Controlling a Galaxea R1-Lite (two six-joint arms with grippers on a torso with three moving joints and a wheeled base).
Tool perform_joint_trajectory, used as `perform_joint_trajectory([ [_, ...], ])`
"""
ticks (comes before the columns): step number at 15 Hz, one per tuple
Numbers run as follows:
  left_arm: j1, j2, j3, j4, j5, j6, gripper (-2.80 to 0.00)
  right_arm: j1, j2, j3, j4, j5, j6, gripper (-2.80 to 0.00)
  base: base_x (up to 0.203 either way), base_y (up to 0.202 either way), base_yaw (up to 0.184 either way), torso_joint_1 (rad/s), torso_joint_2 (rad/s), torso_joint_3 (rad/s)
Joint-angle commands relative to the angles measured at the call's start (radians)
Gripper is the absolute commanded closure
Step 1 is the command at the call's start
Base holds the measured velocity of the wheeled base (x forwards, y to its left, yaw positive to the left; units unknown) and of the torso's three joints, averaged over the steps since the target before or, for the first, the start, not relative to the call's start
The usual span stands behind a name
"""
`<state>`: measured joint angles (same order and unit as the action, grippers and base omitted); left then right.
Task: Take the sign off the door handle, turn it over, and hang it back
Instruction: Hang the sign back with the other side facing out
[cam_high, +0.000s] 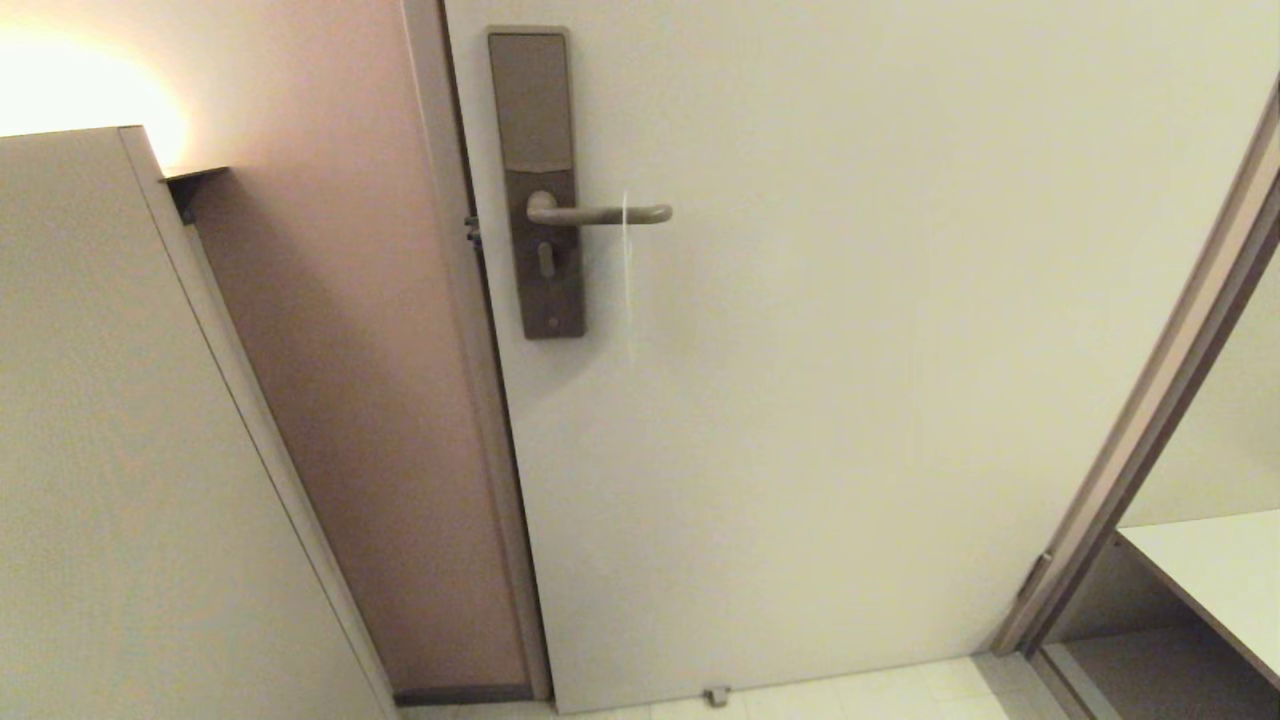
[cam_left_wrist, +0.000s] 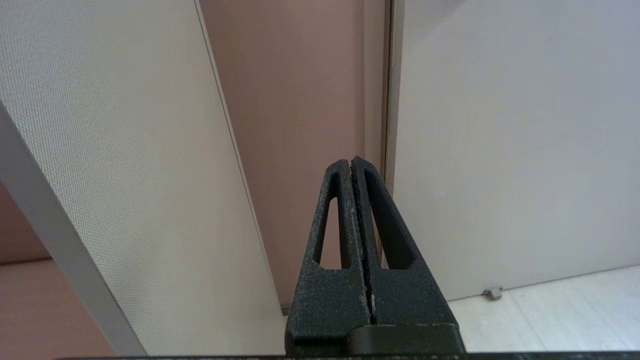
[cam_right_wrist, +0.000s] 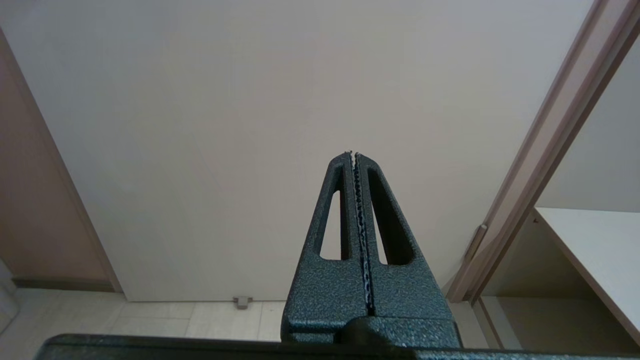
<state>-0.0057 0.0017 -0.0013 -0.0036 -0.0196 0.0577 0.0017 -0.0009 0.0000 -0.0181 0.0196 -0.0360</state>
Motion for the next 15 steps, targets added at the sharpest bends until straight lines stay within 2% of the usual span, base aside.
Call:
perform_joint_trajectory([
  [1, 0.0, 0.0, -0.002, 0.001, -0.007, 0.017, 0.0, 0.0, 0.001, 0.0, 0.0, 0.0, -0.001, 0.0, 0.0, 0.0, 0.0, 0.0, 0.0, 0.0],
  [3, 0.0, 0.003, -0.009, 0.001, -0.024, 0.056, 0.0, 0.0, 0.001, 0.0, 0.0, 0.0, -0.001, 0.0, 0.0, 0.0, 0.0, 0.0, 0.0, 0.0],
  [5, 0.0, 0.032, -0.052, 0.006, -0.052, 0.052, 0.0, 0.0, 0.001, 0.0, 0.0, 0.0, -0.001, 0.0, 0.0, 0.0, 0.0, 0.0, 0.0, 0.0],
  [8, -0.004, 0.225, -0.144, -0.017, -0.133, 0.021, 0.0, 0.0, 0.001, 0.0, 0.0, 0.0, -0.001, 0.0, 0.0, 0.0, 0.0, 0.0, 0.0, 0.0],
  [12, -0.007, 0.554, -0.237, -0.2, -0.243, -0.011, 0.0, 0.0, 0.001, 0.0, 0.0, 0.0, -0.001, 0.0, 0.0, 0.0, 0.0, 0.0, 0.0, 0.0],
  [15, -0.027, 0.768, -0.365, -0.295, -0.351, -0.03, 0.0, 0.0, 0.001, 0.0, 0.0, 0.0, -0.001, 0.0, 0.0, 0.0, 0.0, 0.0, 0.0, 0.0],
])
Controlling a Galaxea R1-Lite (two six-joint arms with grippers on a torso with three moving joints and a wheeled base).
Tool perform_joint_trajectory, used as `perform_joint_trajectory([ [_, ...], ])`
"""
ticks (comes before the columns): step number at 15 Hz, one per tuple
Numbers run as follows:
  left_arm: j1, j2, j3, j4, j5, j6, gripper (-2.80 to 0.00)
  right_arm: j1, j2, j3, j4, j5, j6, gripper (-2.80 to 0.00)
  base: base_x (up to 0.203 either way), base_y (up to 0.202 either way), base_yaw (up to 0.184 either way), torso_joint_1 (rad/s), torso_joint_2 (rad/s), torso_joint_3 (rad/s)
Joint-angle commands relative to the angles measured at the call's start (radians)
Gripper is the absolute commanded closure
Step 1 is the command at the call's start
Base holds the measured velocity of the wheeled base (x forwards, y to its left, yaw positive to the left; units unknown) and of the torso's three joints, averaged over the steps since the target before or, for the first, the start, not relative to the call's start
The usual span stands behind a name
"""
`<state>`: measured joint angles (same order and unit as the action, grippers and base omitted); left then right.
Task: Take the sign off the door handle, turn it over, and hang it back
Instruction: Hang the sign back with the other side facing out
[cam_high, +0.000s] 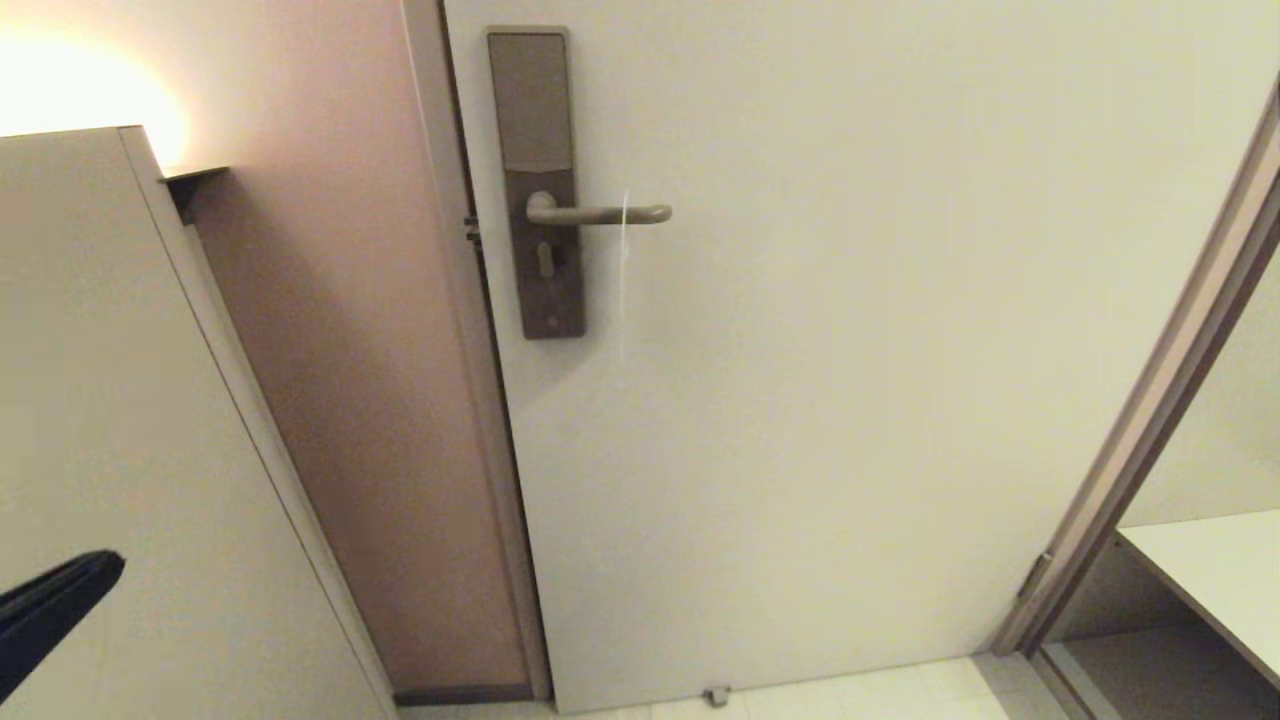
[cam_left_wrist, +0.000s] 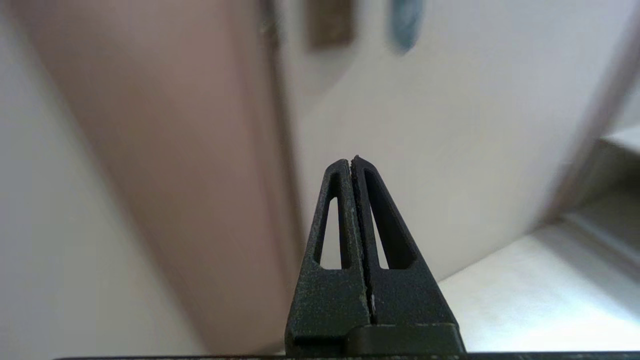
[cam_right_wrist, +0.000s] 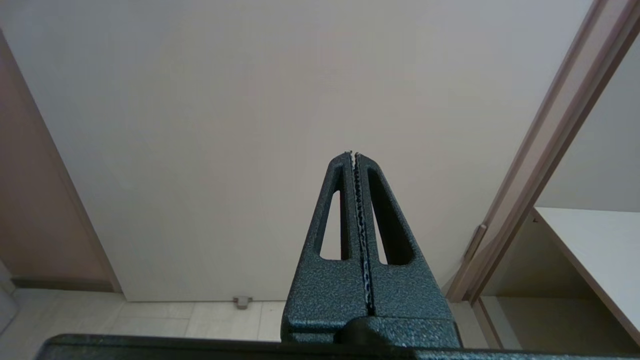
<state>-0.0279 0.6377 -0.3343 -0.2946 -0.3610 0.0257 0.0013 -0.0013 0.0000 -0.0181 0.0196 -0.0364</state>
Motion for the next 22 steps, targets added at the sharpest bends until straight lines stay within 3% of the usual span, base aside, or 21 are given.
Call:
perform_joint_trajectory([
  [1, -0.031, 0.191, -0.08, -0.017, -0.035, -0.011, 0.0, 0.0, 0.001, 0.0, 0.0, 0.0, 0.0, 0.0, 0.0, 0.0, 0.0, 0.0, 0.0, 0.0],
  [6, -0.186, 0.451, -0.282, -0.064, -0.064, -0.079, 0.0, 0.001, 0.001, 0.0, 0.0, 0.0, 0.0, 0.0, 0.0, 0.0, 0.0, 0.0, 0.0, 0.0],
  [10, -0.291, 0.64, -0.394, -0.155, -0.062, -0.088, 0.0, 0.0, 0.001, 0.0, 0.0, 0.0, 0.0, 0.0, 0.0, 0.0, 0.0, 0.0, 0.0, 0.0],
  [13, -0.371, 0.752, -0.519, -0.182, -0.044, -0.143, 0.0, 0.0, 0.001, 0.0, 0.0, 0.0, 0.0, 0.0, 0.0, 0.0, 0.0, 0.0, 0.0, 0.0],
  [17, -0.417, 0.873, -0.621, -0.185, -0.039, -0.166, 0.0, 0.0, 0.001, 0.0, 0.0, 0.0, 0.0, 0.0, 0.0, 0.0, 0.0, 0.0, 0.0, 0.0],
  [22, -0.493, 0.96, -0.651, -0.186, -0.039, -0.168, 0.0, 0.001, 0.001, 0.0, 0.0, 0.0, 0.0, 0.0, 0.0, 0.0, 0.0, 0.0, 0.0, 0.0],
])
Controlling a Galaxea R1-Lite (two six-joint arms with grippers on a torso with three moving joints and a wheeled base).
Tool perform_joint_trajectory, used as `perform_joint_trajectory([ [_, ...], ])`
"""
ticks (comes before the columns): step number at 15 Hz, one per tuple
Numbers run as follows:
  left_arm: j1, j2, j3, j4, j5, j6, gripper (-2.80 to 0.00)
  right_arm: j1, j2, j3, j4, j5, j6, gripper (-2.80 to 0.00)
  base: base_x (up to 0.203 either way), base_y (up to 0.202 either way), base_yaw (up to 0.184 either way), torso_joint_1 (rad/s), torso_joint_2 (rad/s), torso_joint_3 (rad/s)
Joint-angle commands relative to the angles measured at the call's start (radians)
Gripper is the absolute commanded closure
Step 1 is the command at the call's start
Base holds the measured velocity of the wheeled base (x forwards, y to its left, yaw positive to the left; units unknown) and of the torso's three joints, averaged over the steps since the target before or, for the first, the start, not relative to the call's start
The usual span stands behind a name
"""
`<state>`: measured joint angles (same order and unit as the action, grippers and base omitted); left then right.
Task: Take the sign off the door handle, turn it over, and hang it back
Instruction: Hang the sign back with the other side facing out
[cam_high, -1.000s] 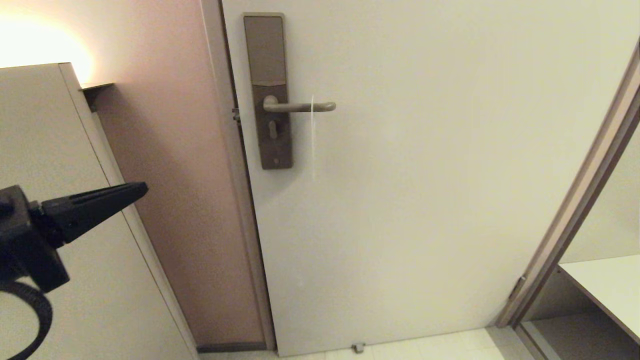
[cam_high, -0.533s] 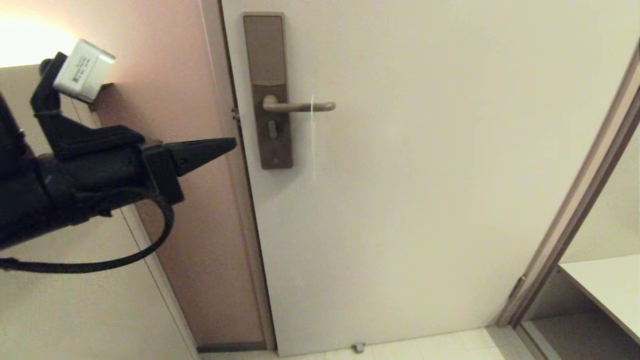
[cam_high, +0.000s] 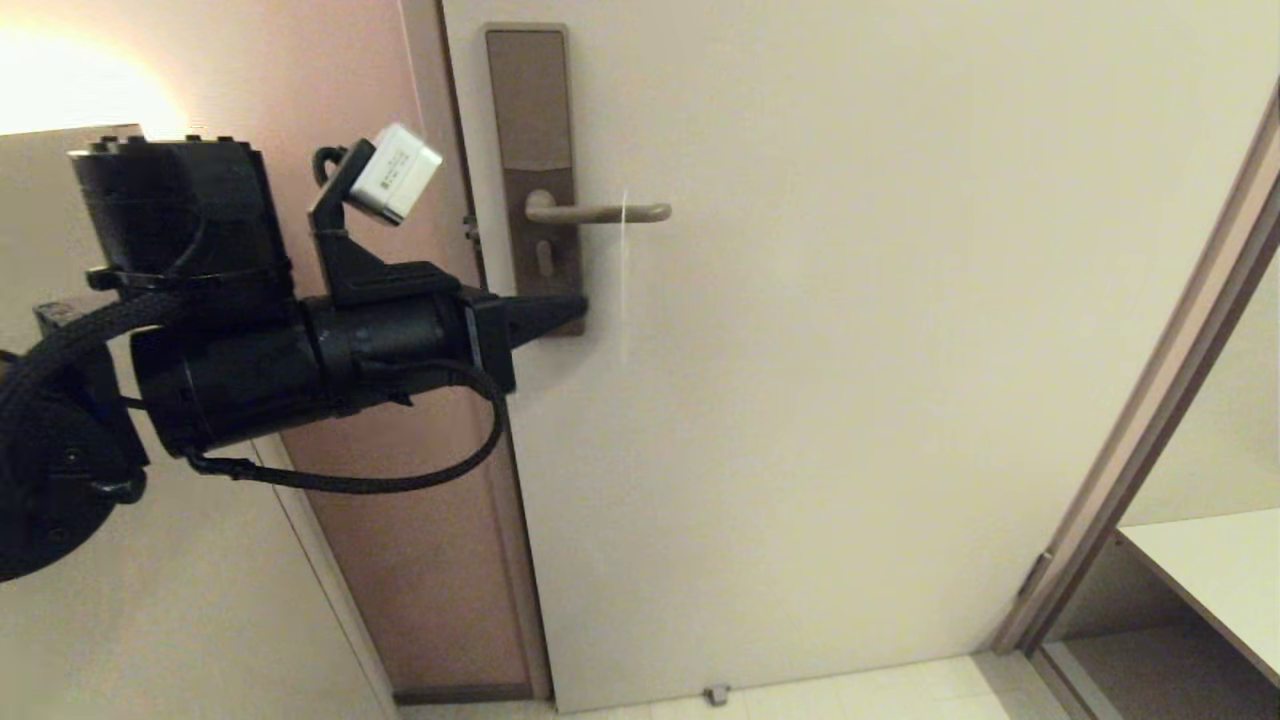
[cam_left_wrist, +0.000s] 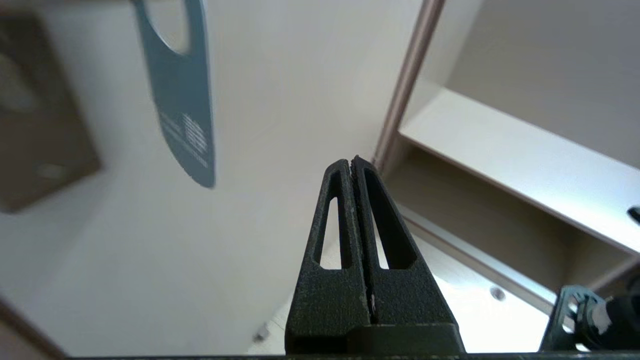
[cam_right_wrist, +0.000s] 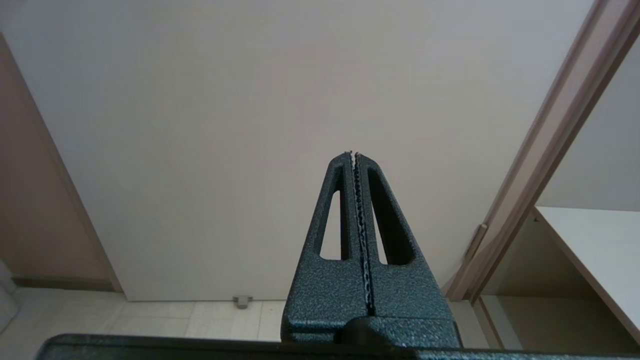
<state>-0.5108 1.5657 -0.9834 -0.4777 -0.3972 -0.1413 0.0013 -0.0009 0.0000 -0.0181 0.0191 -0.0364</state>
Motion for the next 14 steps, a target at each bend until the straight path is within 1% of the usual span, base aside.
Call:
perform_joint_trajectory([
  [1, -0.018, 0.057, -0.011, -0.004, -0.002, 0.002, 0.0, 0.0, 0.001, 0.0, 0.0, 0.001, 0.0, 0.0, 0.0, 0.0, 0.0, 0.0, 0.0, 0.0],
  [3, -0.025, 0.113, -0.049, -0.004, 0.006, 0.008, 0.0, 0.001, 0.001, 0.0, 0.0, 0.001, 0.0, 0.0, 0.0, 0.0, 0.0, 0.0, 0.0, 0.0],
  [6, -0.033, 0.204, -0.135, -0.008, 0.041, 0.009, 0.0, 0.0, 0.001, 0.0, 0.0, 0.001, 0.0, 0.0, 0.0, 0.0, 0.0, 0.0, 0.0, 0.0],
  [8, -0.046, 0.252, -0.184, -0.034, 0.062, 0.008, 0.0, 0.002, 0.001, 0.0, 0.0, 0.001, 0.0, 0.0, 0.0, 0.0, 0.0, 0.0, 0.0, 0.0],
  [10, -0.065, 0.286, -0.21, -0.047, 0.086, 0.008, 0.0, 0.002, 0.001, 0.0, 0.0, 0.001, 0.0, 0.0, 0.0, 0.0, 0.0, 0.0, 0.0, 0.0],
  [14, -0.072, 0.327, -0.226, -0.048, 0.093, 0.009, 0.0, 0.001, 0.001, 0.0, 0.0, 0.001, 0.0, 0.0, 0.0, 0.0, 0.0, 0.0, 0.0, 0.0],
])
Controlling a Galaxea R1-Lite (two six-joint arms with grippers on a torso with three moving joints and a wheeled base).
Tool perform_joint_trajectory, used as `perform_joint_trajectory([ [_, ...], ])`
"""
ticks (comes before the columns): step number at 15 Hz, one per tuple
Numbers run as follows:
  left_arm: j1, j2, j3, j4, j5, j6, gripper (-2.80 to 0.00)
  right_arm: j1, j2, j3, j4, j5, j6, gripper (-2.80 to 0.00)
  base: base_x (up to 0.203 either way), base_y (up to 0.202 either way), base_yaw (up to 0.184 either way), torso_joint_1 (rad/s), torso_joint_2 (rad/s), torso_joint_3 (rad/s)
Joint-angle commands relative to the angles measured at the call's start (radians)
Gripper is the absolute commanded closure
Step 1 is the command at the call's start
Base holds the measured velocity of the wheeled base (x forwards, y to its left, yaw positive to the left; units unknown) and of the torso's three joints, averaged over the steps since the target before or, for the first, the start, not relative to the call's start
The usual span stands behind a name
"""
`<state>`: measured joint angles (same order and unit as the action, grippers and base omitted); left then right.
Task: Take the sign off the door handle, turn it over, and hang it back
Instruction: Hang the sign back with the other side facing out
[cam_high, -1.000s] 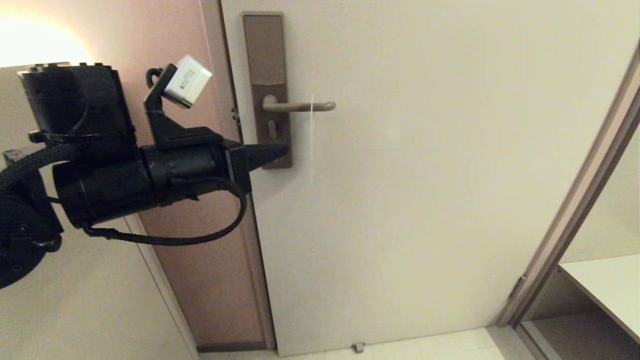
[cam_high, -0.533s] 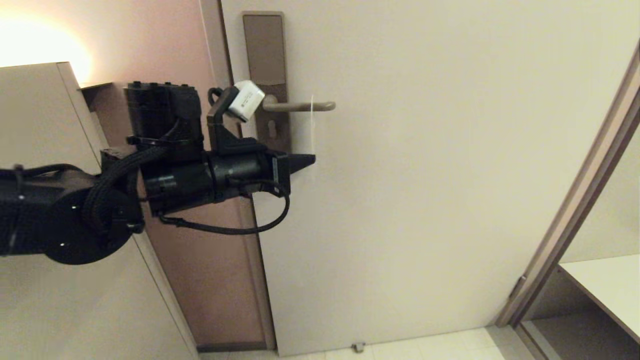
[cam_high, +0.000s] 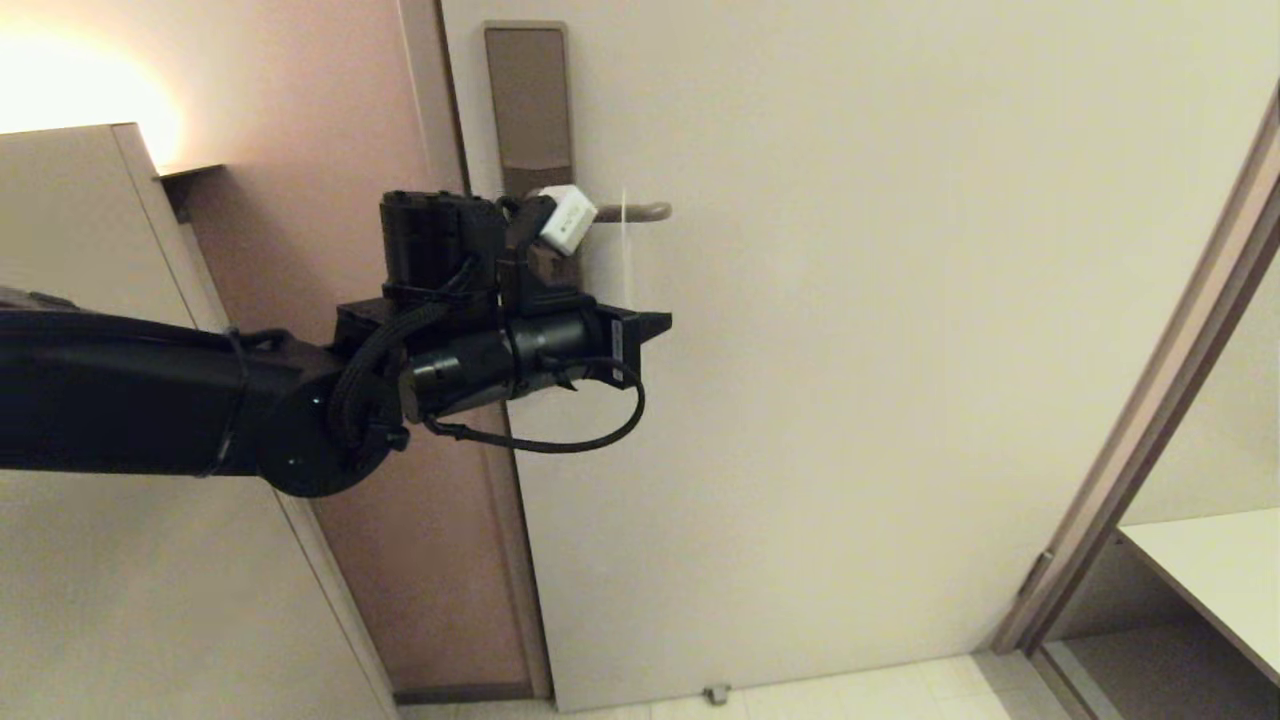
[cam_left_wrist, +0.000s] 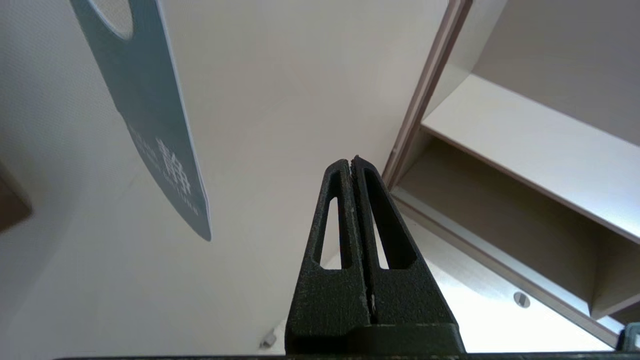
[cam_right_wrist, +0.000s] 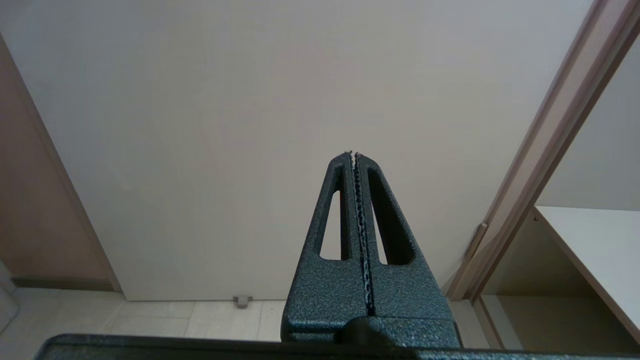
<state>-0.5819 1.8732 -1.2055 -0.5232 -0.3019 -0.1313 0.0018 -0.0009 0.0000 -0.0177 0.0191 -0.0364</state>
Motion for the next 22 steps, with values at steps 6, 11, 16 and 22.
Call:
perform_joint_trajectory([
  [6, -0.006, 0.061, -0.06, -0.003, 0.041, 0.002, 0.0, 0.001, 0.002, 0.0, -0.001, 0.001, 0.0, 0.0, 0.0, 0.0, 0.0, 0.0, 0.0, 0.0],
  [11, -0.004, 0.078, -0.062, -0.031, 0.088, 0.002, 0.0, 0.0, 0.002, 0.0, -0.001, 0.001, 0.0, 0.0, 0.0, 0.0, 0.0, 0.0, 0.0, 0.0],
  [16, 0.001, 0.089, -0.062, -0.047, 0.122, 0.005, 0.0, 0.001, 0.002, 0.0, -0.001, 0.001, 0.0, 0.0, 0.0, 0.0, 0.0, 0.0, 0.0, 0.0],
  [22, 0.015, 0.106, -0.062, -0.066, 0.145, 0.018, 0.0, 0.0, 0.001, 0.0, -0.001, 0.001, 0.0, 0.0, 0.0, 0.0, 0.0, 0.0, 0.0, 0.0],
])
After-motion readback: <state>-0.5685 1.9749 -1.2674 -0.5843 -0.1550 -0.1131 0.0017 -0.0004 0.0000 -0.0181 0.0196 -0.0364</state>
